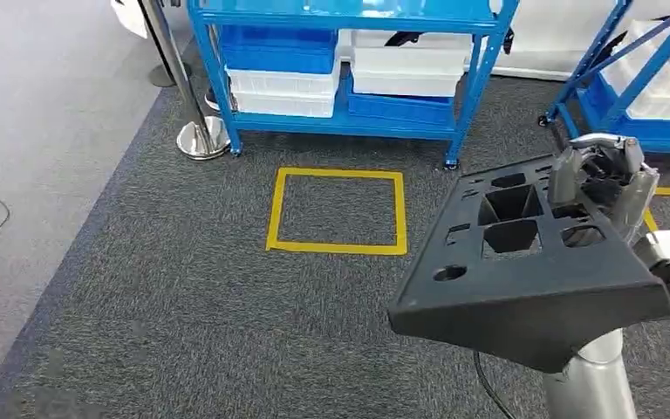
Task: Take the parts from the cabinet and place them on the table.
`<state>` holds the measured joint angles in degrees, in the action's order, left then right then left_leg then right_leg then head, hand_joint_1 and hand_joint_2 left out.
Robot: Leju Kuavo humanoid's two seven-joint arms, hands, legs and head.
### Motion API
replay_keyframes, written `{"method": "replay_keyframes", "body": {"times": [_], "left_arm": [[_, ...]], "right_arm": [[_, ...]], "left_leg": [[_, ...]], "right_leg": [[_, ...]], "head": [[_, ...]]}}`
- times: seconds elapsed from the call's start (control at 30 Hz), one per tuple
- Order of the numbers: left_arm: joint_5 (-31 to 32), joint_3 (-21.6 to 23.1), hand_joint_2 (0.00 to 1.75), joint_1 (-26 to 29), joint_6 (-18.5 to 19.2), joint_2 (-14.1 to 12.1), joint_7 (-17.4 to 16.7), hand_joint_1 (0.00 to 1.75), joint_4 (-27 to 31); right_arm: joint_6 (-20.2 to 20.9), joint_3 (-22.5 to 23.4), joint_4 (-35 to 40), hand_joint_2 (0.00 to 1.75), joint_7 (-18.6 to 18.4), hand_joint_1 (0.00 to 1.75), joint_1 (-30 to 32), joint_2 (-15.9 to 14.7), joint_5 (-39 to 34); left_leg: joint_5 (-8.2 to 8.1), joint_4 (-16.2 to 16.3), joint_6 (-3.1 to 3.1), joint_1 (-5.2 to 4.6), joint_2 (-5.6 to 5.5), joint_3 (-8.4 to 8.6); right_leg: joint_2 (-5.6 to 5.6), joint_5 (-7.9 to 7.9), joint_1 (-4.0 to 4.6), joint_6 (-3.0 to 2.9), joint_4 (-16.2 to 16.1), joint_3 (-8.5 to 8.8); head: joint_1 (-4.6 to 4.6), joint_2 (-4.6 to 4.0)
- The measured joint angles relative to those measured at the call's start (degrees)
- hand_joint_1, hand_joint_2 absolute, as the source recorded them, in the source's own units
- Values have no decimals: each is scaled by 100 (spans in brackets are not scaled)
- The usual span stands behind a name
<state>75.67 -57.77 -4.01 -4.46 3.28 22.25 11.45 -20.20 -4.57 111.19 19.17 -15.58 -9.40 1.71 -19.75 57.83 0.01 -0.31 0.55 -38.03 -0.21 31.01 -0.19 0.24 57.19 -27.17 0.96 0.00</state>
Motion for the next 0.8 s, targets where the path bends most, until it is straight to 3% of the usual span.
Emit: {"method": "replay_keyframes", "body": {"times": [0.03, 0.07, 0.1, 0.13, 0.17, 0.2, 0.23, 0.27, 0.3, 0.33, 0.37, 0.4, 0.43, 0.5, 0.53, 0.57, 0.6, 0.67, 0.7, 0.73, 0.77, 0.8], "left_arm": [[0, -2, 175, 23, 0, -8, -2, 0, 0], [2, 0, 175, 23, 0, -20, -2, 0, 0], [9, 0, 175, 35, 7, -17, -7, 0, 0], [17, 0, 175, 42, 13, -15, -9, 0, 0], [17, 0, 175, 41, 13, -15, -9, 0, 0], [22, 0, 175, 41, 13, -17, -7, 0, 0], [33, 2, 175, 42, 13, -17, -7, 0, 0], [44, 2, 175, 42, 11, -17, 2, 0, 0], [42, 2, 175, 41, 7, -20, 20, 0, 0], [42, 2, 175, 40, -20, -20, 37, 0, 0], [44, 2, 175, 33, -54, -28, 52, 0, 2], [46, 4, 175, 25, -72, -31, 57, 0, 2], [55, 7, 175, 22, -90, -31, 63, 0, 2], [55, 9, 175, 33, -103, -33, 68, 0, 2], [52, 9, 175, 47, -105, -31, 68, 0, 2], [55, 9, 175, 37, -103, -20, 68, 0, 2], [55, 11, 175, 34, -105, -22, 68, 0, 2], [35, 11, 175, 36, -105, -22, 40, 0, 2], [11, 11, 175, 36, -103, -22, 13, 0, 2], [9, 11, 175, 37, -96, -22, 2, 0, 2], [9, 11, 175, 42, -92, -22, 4, 0, 2], [9, 11, 175, 48, -92, -22, 7, 0, 2]], "right_arm": [[0, 0, -15, 175, 0, 175, 10, 2, 4], [-2, 0, -24, 175, -2, 175, 8, 2, 15], [-7, 0, -22, 175, 7, 175, 18, 2, 33], [-13, 0, -22, 175, 9, 175, 35, 4, 46], [-17, 0, -22, 175, 9, 175, 61, 7, 50], [-33, 0, -24, 175, 9, 175, 95, 7, 57], [-35, 0, -24, 175, 15, 175, 137, 7, 72], [-42, 0, -24, 175, 20, 175, 176, 9, 85], [-50, 0, -22, 175, 37, 175, 218, 11, 98], [-52, 0, -17, 175, 50, 175, 254, 11, 109], [-63, 0, -11, 175, 70, 175, 278, 11, 125], [-74, 0, 9, 175, 83, 175, 308, 11, 131], [-87, 0, 15, 175, 96, 175, 322, 11, 135], [-98, -2, 15, 175, 103, 175, 340, 11, 135], [-96, -2, 15, 175, 103, 175, 366, 11, 135], [-100, -2, 15, 175, 109, 175, 390, 11, 135], [-101, 0, 15, 175, 109, 175, 392, 9, 135], [-101, 0, 15, 175, 109, 175, 402, 9, 135], [-98, 0, 15, 175, 114, 175, 423, 9, 157], [-85, 0, 15, 175, 118, 175, 449, -2, 199], [-59, 0, 15, 175, 120, 175, 480, -22, 234], [-24, 0, 15, 175, 127, 175, 502, -57, 262]], "left_leg": [[33, 1, -36, -2, -14, -30], [-223, 131, -72, 27, -27, -107], [-618, 424, -99, 37, -31, -207], [-988, 844, -128, 55, -30, -306], [-1242, 1275, -151, 66, -28, -397], [-1354, 1646, -168, 70, -28, -448], [-1278, 1842, -175, 74, -28, -414], [-1085, 1795, -174, 76, -29, -273], [-853, 1490, -152, 76, -31, 4], [-725, 1016, -110, 75, -33, 373], [-782, 511, -57, 63, -45, 760], [-1018, 37, -15, 36, -48, 1077], [-1058, -131, -6, 26, -48, 1132], [-980, -128, 63, -9, -47, 1039], [-883, -202, 115, 21, -40, 1007], [-786, -242, 156, 51, 14, 986], [-715, -252, 216, 52, 8, 902], [-606, -252, 240, 42, 9, 717], [-547, -249, 234, 41, 11, 636], [-487, -239, 228, 43, 63, 555], [-437, -227, 218, 46, 89, 473], [-396, -199, 199, 49, 123, 399]], "right_leg": [[-19, -80, -52, -60, -44, -55], [-46, -154, -55, -121, -33, -125], [-44, -227, -54, -178, -27, -211], [-44, -301, -48, -182, -21, -306], [-44, -369, -38, -183, -17, -396], [-44, -435, -33, -178, -5, -489], [-44, -496, -32, -171, 16, -588], [-44, -549, -32, -160, 40, -683], [-43, -605, -29, -145, 71, -782], [-40, -653, -26, -130, 97, -865], [-40, -695, -31, -118, 131, -905], [-37, -728, -5, -78, 146, -958], [-49, -783, -14, -36, 140, -968], [-53, -906, -41, 35, 87, -973], [-44, -969, -6, 87, 56, -990], [-7, -800, -45, 93, 138, -1045], [0, -476, -40, 105, 334, -1122], [11, 197, -68, 151, 1149, -1329], [12, 328, -71, 174, 1532, -1409], [11, 241, -73, 197, 1815, -1442], [9, -17, -85, 216, 1881, -1385], [0, -282, -102, 232, 1731, -1237]], "head": [[2, 0], [-7, 0], [-37, 0], [-46, 0], [-46, 0], [-46, 0], [-48, 0], [-48, 0], [-50, 0], [-50, 0], [-50, 0], [-48, 0], [-39, 0], [-61, 0], [-46, 0], [-66, 0], [-28, 0], [-2, 0], [2, 0], [0, 0], [4, 0], [4, 0]]}}
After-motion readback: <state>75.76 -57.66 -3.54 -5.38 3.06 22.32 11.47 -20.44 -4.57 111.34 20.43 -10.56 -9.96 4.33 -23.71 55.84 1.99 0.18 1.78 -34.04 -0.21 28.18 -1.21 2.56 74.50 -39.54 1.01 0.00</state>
